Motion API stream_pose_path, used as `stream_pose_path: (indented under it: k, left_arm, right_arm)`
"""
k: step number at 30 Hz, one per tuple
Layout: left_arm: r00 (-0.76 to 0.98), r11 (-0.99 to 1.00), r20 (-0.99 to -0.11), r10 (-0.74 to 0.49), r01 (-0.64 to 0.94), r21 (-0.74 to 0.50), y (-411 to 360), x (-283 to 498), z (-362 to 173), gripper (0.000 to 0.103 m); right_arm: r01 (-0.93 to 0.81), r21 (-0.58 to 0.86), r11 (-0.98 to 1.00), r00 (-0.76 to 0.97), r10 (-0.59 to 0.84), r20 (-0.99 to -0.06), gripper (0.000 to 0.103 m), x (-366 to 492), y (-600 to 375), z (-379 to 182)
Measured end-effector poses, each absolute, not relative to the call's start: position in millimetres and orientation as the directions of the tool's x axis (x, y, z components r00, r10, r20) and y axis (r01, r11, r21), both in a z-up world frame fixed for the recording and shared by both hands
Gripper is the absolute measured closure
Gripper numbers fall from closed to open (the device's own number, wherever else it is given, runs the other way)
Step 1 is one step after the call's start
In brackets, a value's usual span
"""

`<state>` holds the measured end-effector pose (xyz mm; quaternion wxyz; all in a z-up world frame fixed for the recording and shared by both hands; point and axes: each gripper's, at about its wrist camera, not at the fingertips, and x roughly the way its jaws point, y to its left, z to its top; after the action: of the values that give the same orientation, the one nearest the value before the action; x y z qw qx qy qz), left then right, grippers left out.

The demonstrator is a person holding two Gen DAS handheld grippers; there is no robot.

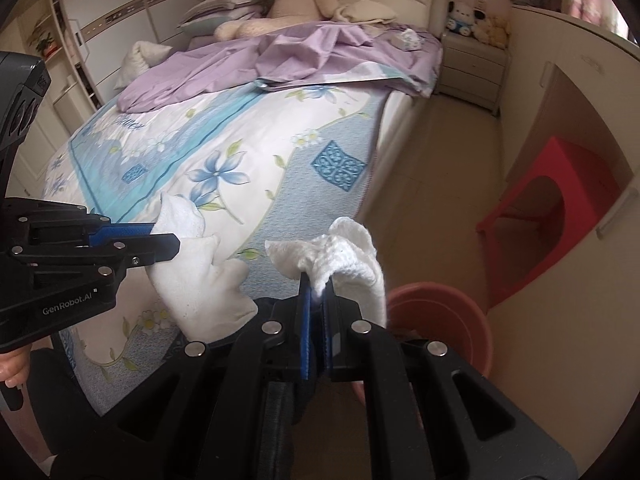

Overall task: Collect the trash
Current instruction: 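Carry the white cloth and tissue with both tools over the pink bucket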

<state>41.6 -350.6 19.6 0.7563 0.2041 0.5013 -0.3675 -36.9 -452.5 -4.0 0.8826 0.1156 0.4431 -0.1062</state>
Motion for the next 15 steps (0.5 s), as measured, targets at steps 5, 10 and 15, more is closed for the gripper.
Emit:
stream_pose_path:
  k: [5, 10, 15]
  left_arm:
    - [0.197, 0.588, -0.910, -0.365, 0.807, -0.062, -388.0, 27.4, 16.3, 0.090]
    - [0.168, 0.537, -0.916, -0.364, 0.841, -0.059, -418.1, 13.1, 10.3, 0.090]
    - [0.141, 0.494, -0.923, -0.357, 0.868, -0.058, -444.4, -0.6, 2.2, 0.090]
  right_arm:
    - [0.354, 0.113, 0.928, 0.574, -0.120, -0.810, 0.098, -55.0, -477.6, -8.1]
    - [0.414, 0.125, 0.902, 0.559, -0.143, -0.817, 0.098, -72.2, -500.8, -16.4]
    - [0.477, 0.144, 0.867, 0.542, -0.161, -0.825, 0.098, -91.5, -523.9, -28.3]
